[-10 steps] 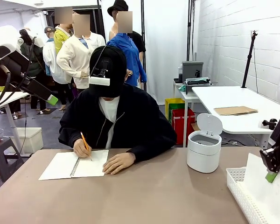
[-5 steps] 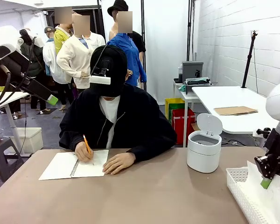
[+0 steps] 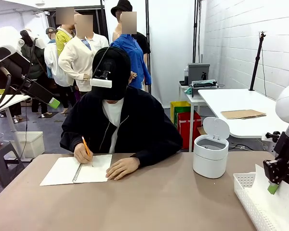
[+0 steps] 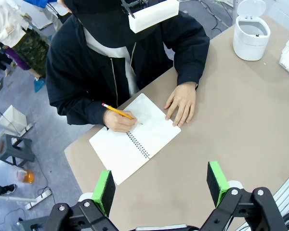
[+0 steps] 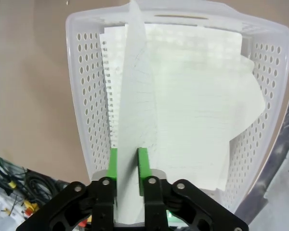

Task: Sort the paper based on its condition.
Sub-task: If a person hands you a paper, place it in the Organizing basket , and if it's crumpled, put it in the Trash can.

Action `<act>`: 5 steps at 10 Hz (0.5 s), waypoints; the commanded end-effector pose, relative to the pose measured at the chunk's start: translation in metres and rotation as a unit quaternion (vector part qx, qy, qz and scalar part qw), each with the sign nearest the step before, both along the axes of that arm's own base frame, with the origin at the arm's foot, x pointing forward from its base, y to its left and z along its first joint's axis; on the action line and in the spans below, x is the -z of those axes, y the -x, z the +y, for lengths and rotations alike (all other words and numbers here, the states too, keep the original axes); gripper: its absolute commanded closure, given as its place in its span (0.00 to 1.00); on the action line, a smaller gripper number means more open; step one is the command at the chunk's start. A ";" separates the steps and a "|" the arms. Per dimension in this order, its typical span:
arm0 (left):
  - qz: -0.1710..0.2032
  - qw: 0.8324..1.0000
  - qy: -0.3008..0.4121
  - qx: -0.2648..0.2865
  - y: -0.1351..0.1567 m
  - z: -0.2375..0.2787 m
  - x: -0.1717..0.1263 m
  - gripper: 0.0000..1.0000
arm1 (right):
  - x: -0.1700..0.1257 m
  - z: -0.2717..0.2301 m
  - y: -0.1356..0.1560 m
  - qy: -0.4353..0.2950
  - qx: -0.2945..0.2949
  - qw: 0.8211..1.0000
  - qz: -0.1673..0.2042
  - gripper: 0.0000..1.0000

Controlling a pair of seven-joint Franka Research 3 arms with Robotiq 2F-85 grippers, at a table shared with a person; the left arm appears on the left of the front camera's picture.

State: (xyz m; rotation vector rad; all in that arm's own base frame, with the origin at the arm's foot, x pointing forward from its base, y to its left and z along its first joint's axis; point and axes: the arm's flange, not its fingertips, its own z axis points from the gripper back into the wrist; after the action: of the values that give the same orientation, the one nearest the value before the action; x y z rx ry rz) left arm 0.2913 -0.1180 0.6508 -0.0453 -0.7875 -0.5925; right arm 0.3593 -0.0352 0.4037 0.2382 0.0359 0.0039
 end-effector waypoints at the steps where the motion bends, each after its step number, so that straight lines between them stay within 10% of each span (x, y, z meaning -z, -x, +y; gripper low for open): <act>1: 0.000 1.000 0.001 0.000 0.000 0.000 0.000 0.00 | -0.007 -0.010 -0.003 0.003 -0.004 1.000 0.030 0.34; 3: 0.000 1.000 0.001 0.000 0.000 0.000 0.000 0.00 | -0.014 -0.020 -0.009 0.030 -0.003 0.998 0.054 0.00; 5: 0.000 1.000 0.001 0.000 0.000 0.000 0.000 0.00 | -0.024 -0.029 -0.013 0.055 -0.005 0.996 0.069 0.00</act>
State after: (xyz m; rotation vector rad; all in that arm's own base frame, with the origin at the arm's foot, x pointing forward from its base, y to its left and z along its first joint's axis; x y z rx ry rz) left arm 0.2913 -0.1180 0.6508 -0.0453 -0.7875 -0.5925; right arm 0.3653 -0.0600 0.4213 0.1697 0.1410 0.0050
